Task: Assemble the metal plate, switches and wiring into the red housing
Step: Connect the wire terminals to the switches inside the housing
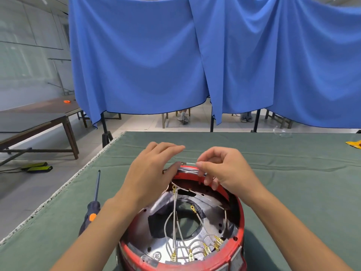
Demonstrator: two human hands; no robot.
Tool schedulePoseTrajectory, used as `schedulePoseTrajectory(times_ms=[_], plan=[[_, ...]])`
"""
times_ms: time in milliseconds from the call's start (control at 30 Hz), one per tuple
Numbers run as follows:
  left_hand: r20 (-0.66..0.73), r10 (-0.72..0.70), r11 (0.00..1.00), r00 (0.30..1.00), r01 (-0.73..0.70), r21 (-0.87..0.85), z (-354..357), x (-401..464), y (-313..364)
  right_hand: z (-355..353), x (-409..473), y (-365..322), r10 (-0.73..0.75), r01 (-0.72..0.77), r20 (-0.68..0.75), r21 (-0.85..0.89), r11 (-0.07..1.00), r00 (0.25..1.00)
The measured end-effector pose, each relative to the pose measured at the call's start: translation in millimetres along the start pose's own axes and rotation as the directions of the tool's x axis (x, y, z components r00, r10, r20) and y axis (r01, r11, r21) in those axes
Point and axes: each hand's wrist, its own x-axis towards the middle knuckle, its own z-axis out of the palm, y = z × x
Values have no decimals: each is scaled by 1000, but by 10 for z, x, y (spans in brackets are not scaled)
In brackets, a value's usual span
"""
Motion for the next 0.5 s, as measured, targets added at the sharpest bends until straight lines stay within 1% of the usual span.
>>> schedulePoseTrajectory(times_ms=[100, 233, 400, 500], plan=[[29, 56, 997, 998, -55, -53, 12, -12, 49, 106, -30, 2, 12, -13, 24, 33, 999, 1000], [117, -31, 988, 993, 48, -145, 38, -25, 59, 161, -62, 26, 46, -55, 64, 139, 989, 997], [91, -112, 972, 990, 128, -197, 62, -22, 12, 122, -74, 32, 99, -112, 57, 326, 939, 994], [107, -115, 973, 988, 134, -188, 70, -18, 7, 127, -61, 43, 119, -121, 29, 344, 931, 993]])
